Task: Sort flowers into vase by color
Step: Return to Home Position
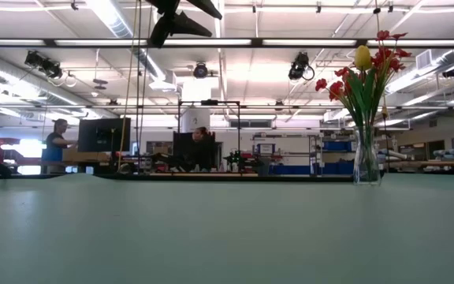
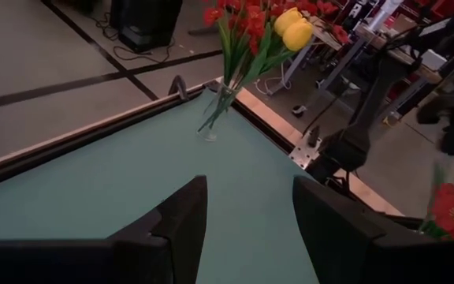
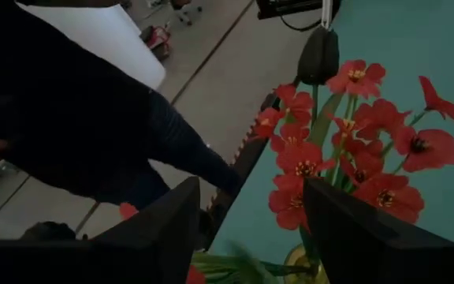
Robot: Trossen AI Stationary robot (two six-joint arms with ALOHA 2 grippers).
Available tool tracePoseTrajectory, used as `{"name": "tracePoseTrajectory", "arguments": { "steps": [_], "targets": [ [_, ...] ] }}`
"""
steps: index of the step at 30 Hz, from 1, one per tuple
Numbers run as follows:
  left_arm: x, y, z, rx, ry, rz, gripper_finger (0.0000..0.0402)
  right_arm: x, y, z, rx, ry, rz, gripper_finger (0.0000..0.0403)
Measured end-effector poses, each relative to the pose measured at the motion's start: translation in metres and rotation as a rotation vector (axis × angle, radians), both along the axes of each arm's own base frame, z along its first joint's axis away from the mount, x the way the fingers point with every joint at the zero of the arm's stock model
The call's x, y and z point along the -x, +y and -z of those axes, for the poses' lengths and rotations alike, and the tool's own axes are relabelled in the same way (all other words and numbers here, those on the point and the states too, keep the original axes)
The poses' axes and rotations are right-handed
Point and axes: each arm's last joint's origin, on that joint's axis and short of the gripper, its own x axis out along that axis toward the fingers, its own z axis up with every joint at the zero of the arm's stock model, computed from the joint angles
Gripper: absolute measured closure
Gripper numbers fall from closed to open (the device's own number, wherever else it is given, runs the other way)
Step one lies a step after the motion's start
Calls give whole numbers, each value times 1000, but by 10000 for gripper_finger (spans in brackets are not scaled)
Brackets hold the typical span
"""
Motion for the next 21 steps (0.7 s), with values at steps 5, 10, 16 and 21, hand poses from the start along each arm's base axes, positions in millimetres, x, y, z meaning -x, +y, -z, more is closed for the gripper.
{"name": "tracePoseTrajectory", "arguments": {
  "steps": [5, 10, 16, 21],
  "targets": [
    [0, 3, 0, -16, 7, -4, 209, -1, -2, -15, 69, -162, 61, 172],
    [1, 5, 0, -44, 22, -4, 216, -3, -14, -33, 302, -330, 435, 174],
    [3, 6, -4, -139, 40, 24, 285, -3, -25, -42, 375, -396, 713, 252],
    [18, 10, -16, -267, 65, 80, 377, 14, -32, -39, 400, -371, 792, 387]
  ]
}}
